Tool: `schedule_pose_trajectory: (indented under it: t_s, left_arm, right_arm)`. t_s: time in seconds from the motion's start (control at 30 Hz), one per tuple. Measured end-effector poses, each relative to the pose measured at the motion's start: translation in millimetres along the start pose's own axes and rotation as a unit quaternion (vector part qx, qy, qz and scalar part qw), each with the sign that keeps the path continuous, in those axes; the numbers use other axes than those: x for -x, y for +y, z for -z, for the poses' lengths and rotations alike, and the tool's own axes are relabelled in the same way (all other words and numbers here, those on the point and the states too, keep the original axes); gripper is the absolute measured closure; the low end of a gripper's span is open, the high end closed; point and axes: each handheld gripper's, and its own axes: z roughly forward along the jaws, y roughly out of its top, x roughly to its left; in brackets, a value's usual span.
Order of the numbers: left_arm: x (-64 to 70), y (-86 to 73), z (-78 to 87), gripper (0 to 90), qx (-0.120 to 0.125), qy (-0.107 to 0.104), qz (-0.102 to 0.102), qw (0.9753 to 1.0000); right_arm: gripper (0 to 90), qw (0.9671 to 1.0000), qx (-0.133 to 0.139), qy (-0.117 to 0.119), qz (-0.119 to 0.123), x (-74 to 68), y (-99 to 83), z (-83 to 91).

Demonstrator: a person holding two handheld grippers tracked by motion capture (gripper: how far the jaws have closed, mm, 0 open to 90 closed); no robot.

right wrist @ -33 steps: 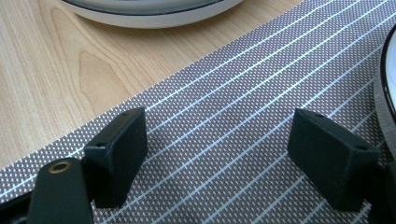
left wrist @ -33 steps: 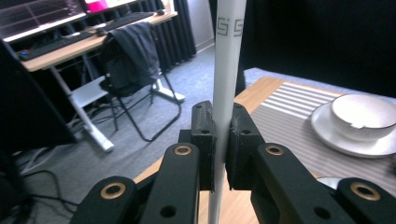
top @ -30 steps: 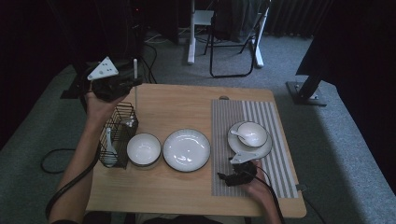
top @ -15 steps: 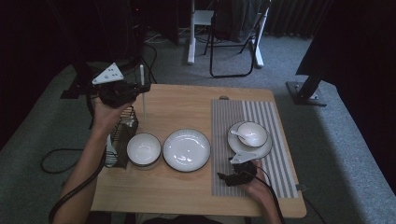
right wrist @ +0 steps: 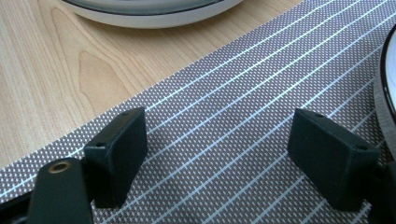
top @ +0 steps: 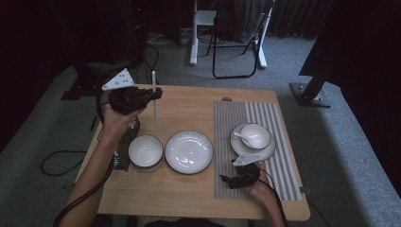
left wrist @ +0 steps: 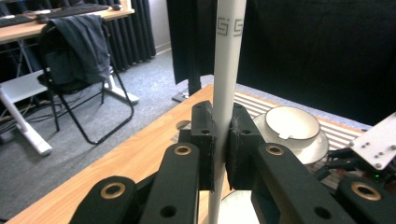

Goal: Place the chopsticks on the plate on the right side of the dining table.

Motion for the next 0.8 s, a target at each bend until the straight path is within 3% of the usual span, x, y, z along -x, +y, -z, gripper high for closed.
schedule_pose_trajectory:
  t_s: [0.4,0.8]
  left_arm:
    - [15.9,-0.1,-18.6,84.0,0.004,-0.029,0.006,0.9996]
    - [23.6,-4.3,-29.1,84.1,0.006,-0.043,0.013,0.999]
  right_arm:
    - [19.5,1.0,0.0,0.0,0.0,0.2,0.0,0.0]
    - [19.6,1.0,0.0,0.0,0.0,0.0,0.0,0.0]
